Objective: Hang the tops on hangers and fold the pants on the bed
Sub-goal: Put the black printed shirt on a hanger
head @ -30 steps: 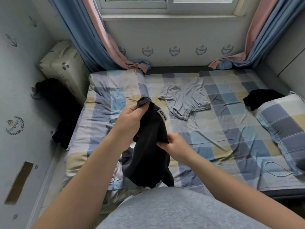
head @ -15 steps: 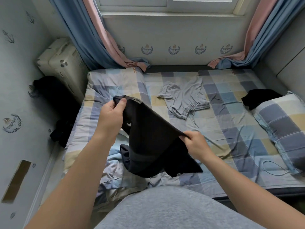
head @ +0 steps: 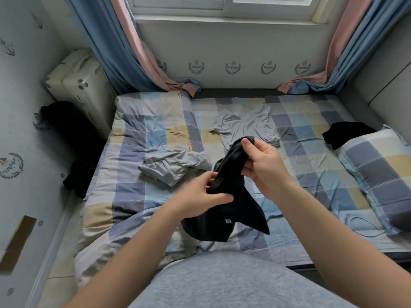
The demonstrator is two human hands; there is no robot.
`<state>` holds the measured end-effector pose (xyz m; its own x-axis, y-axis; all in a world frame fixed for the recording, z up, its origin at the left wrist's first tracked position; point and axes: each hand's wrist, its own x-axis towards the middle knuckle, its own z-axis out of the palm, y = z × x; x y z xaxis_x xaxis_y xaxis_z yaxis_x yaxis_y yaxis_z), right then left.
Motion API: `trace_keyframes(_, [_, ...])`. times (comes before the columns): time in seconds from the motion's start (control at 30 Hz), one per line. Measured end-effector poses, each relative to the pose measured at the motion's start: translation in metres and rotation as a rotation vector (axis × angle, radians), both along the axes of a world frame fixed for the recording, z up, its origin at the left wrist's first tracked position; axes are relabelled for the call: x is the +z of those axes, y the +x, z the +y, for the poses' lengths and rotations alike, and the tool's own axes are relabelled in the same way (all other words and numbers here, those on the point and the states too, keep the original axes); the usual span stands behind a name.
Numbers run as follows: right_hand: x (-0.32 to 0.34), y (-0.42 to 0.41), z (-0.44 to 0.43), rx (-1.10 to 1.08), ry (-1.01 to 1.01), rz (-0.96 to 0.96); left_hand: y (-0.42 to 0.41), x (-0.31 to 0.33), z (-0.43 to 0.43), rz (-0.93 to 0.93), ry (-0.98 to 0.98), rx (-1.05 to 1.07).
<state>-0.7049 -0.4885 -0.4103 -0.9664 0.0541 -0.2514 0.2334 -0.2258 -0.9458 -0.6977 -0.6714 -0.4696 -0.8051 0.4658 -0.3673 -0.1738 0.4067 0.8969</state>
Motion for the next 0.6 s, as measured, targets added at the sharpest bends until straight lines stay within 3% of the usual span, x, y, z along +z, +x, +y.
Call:
trace_keyframes(0.17, [0.012,-0.001,-0.003,0.023,-0.085,0.043,-0.005,-0.017,0.001,0.239,-0.103,0.170])
trace_keyframes(0.3, [0.003,-0.001,0.006,0.047,-0.056,0.055,-0.011,-0.017,-0.008,0.240,-0.019,0.295])
trace_keyframes(0.43, [-0.021,0.012,0.016,0.221,0.197,-0.028,-0.016,-0.009,-0.013,0.130,0.155,0.513])
trace_keyframes(0.6, [-0.071,0.043,0.001,0.531,0.489,-0.206,-0.020,0.004,-0.012,0.049,0.231,0.660])
